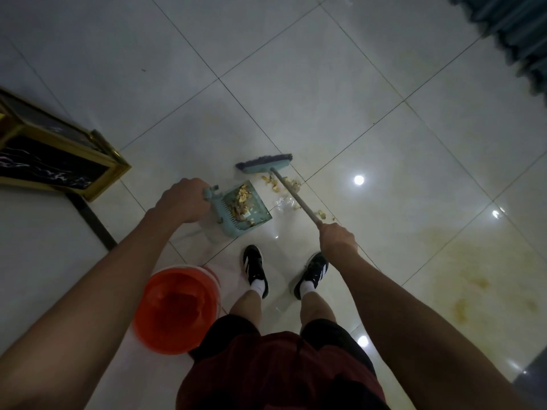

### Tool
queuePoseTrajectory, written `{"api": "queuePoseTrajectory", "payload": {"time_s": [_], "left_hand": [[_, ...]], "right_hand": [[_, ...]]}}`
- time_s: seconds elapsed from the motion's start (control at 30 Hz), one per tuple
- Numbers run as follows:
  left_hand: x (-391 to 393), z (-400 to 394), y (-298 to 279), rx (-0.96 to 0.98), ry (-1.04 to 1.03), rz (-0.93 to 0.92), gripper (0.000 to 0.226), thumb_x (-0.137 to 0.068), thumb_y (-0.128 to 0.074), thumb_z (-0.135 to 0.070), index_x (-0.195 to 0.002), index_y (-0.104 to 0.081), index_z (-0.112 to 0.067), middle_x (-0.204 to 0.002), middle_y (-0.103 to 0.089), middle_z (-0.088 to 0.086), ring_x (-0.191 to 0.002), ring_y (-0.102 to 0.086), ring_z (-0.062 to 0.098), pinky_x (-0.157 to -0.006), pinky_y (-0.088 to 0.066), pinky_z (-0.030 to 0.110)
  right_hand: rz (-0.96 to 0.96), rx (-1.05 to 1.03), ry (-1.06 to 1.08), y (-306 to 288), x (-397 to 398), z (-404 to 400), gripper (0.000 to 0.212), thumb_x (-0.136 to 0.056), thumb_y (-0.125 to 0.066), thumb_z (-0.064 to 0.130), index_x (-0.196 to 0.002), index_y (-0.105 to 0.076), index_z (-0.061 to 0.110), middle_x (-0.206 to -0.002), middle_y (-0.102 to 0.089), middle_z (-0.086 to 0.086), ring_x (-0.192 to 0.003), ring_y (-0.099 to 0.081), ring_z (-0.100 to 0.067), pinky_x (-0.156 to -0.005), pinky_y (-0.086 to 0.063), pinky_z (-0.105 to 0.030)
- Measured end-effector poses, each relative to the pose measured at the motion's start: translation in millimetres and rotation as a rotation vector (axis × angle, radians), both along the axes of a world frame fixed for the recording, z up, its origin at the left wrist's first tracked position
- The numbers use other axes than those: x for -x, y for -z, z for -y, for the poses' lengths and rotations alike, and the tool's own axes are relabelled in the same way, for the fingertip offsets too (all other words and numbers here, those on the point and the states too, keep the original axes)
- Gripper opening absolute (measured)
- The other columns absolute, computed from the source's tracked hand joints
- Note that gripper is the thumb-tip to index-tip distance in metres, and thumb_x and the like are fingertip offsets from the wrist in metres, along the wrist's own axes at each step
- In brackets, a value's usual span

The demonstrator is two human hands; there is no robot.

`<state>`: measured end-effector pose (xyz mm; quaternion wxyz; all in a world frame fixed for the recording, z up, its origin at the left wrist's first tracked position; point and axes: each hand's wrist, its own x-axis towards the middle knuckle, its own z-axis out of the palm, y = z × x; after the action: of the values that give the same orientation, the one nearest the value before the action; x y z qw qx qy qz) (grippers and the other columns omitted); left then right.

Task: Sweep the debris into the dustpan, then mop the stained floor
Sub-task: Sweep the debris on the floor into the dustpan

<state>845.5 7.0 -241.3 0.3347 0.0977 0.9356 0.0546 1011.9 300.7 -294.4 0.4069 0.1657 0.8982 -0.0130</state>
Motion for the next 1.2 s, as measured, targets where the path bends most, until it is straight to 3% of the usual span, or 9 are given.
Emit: {"api": "queuePoseTrajectory", "payload": {"time_s": [0.13, 0.33, 0.6, 0.8, 0.97, 1.03, 1.1, 1.13, 1.2], "left_hand": [[0, 5, 2, 0.0, -0.01, -0.005, 0.01, -0.086, -0.064, -0.021, -0.095, -0.069, -0.02, -0.087, -0.064, 0.007, -0.077, -0.062, 0.03, -0.066, -0.049, 0.032], [8, -3, -2, -0.015, 0.002, -0.007, 0.011, -0.088, -0.061, -0.02, -0.093, -0.07, -0.016, -0.082, -0.061, 0.006, -0.075, -0.062, 0.03, -0.067, -0.052, 0.034], [17, -28, -15, -0.067, 0.068, 0.004, 0.012, -0.08, -0.066, -0.015, -0.091, -0.067, -0.018, -0.085, -0.062, 0.007, -0.076, -0.059, 0.03, -0.064, -0.042, 0.031], [24, -46, -17, -0.045, 0.099, -0.008, 0.03, -0.079, -0.072, -0.017, -0.109, -0.071, -0.019, -0.105, -0.068, 0.014, -0.088, -0.064, 0.033, -0.07, -0.042, 0.029], [34, -46, -16, -0.014, 0.111, 0.001, 0.024, -0.079, -0.072, -0.014, -0.102, -0.073, -0.014, -0.083, -0.059, 0.007, -0.074, -0.055, 0.026, -0.067, -0.041, 0.028], [38, -42, -12, -0.017, 0.104, -0.013, 0.02, -0.083, -0.067, -0.014, -0.102, -0.072, -0.013, -0.081, -0.056, 0.005, -0.074, -0.055, 0.027, -0.067, -0.043, 0.03], [40, -39, -6, -0.016, 0.108, -0.03, 0.021, -0.086, -0.061, -0.015, -0.104, -0.071, -0.013, -0.087, -0.06, 0.009, -0.077, -0.056, 0.029, -0.069, -0.046, 0.032], [40, -40, -4, -0.01, 0.112, -0.03, 0.022, -0.086, -0.06, -0.015, -0.105, -0.071, -0.013, -0.091, -0.063, 0.011, -0.078, -0.057, 0.03, -0.07, -0.047, 0.033], [40, -42, -4, -0.002, 0.124, -0.015, 0.022, -0.084, -0.064, -0.015, -0.106, -0.071, -0.014, -0.095, -0.065, 0.013, -0.079, -0.057, 0.03, -0.07, -0.047, 0.032]], "right_hand": [[0.04, -0.017, 0.001, -2, -3, 5, 0.043, -0.103, -0.044, 0.015, -0.145, -0.043, 0.021, -0.106, -0.062, -0.003, -0.079, -0.058, -0.02, -0.064, -0.047, -0.031], [0.071, -0.037, 0.026, -11, -31, -14, 0.045, -0.1, -0.047, 0.014, -0.144, -0.044, 0.022, -0.11, -0.063, -0.004, -0.094, -0.067, -0.023, -0.068, -0.052, -0.033], [0.039, -0.004, 0.171, -27, -48, -36, 0.044, -0.095, -0.053, 0.021, -0.139, -0.05, 0.023, -0.101, -0.061, -0.002, -0.084, -0.062, -0.02, -0.077, -0.058, -0.035], [0.039, 0.047, 0.317, -24, -46, -45, 0.044, -0.094, -0.051, 0.021, -0.138, -0.048, 0.021, -0.11, -0.06, -0.005, -0.085, -0.053, -0.022, -0.072, -0.049, -0.033], [0.016, 0.089, 0.463, -8, -41, -49, 0.04, -0.093, -0.047, 0.021, -0.133, -0.049, 0.015, -0.097, -0.053, -0.004, -0.087, -0.061, -0.025, -0.074, -0.058, -0.039], [0.015, 0.14, 0.544, -3, -42, -47, 0.036, -0.093, -0.048, 0.018, -0.128, -0.05, 0.009, -0.097, -0.052, -0.007, -0.082, -0.061, -0.025, -0.06, -0.06, -0.037], [0.036, 0.207, 0.613, 2, -43, -40, 0.031, -0.096, -0.048, 0.013, -0.126, -0.051, 0.005, -0.097, -0.052, -0.009, -0.07, -0.059, -0.022, -0.041, -0.05, -0.027], [0.035, 0.242, 0.646, 4, -43, -33, 0.031, -0.096, -0.048, 0.011, -0.126, -0.051, 0.003, -0.099, -0.053, -0.01, -0.07, -0.06, -0.023, -0.04, -0.049, -0.026], [0.013, 0.31, 0.705, 9, -41, -17, 0.03, -0.096, -0.048, 0.01, -0.125, -0.053, 0.003, -0.106, -0.059, -0.013, -0.083, -0.066, -0.029, -0.057, -0.059, -0.033]]}}
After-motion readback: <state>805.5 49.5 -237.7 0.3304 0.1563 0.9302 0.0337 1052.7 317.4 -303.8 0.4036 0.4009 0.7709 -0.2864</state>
